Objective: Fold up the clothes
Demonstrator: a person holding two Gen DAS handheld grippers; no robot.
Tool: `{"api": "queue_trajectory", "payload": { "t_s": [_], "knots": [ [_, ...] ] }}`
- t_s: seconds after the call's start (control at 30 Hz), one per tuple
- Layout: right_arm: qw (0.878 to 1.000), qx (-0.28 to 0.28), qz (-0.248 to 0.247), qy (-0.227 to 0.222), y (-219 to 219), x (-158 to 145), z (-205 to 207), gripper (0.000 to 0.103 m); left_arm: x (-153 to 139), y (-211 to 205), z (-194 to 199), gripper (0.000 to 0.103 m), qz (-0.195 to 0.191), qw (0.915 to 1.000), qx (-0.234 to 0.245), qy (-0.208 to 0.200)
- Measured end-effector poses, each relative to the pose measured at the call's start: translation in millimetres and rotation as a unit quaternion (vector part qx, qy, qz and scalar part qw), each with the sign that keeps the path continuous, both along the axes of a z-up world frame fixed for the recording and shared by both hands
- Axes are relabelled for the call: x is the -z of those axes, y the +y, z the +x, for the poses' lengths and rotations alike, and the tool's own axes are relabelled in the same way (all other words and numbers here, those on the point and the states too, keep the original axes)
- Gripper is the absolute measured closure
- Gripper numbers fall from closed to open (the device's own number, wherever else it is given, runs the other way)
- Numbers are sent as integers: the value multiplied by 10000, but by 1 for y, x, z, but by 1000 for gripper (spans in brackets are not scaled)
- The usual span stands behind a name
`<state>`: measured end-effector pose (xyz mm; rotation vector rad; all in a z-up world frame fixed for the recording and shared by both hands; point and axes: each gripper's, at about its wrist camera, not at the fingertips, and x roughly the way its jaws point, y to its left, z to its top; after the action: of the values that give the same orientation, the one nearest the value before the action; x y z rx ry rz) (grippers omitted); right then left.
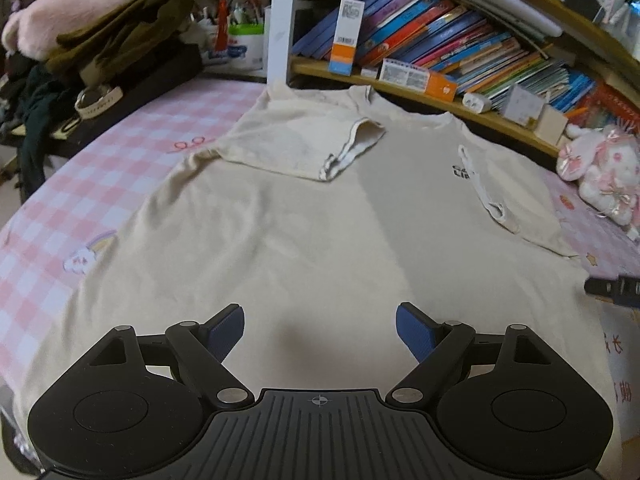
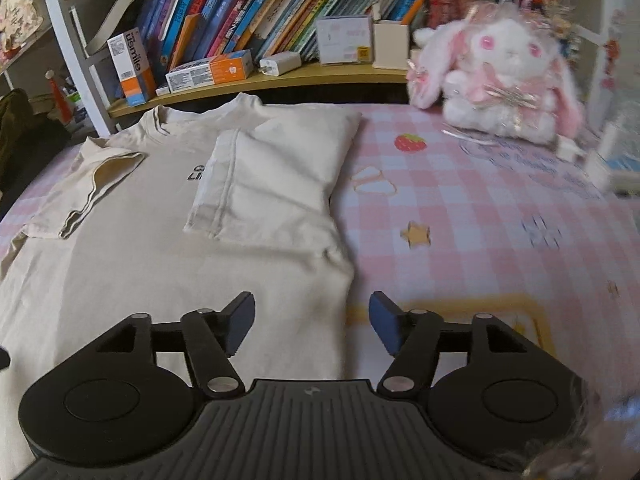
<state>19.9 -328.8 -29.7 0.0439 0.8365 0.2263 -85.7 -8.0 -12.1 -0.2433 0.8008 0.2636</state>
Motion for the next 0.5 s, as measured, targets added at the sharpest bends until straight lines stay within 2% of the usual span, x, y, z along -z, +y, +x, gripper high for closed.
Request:
{"api": "queue_trajectory", "payload": {
  "t_s": [0.2,0.5],
  "knots": [
    [9989,438,-140,-25,34,5,-60,32,2,41,-24,17,-79,9995,289,-72],
    [9942,1022,-314,-123,85,13,-145,23,15,101,-70,18,-97,9981,610,62]
  ]
}}
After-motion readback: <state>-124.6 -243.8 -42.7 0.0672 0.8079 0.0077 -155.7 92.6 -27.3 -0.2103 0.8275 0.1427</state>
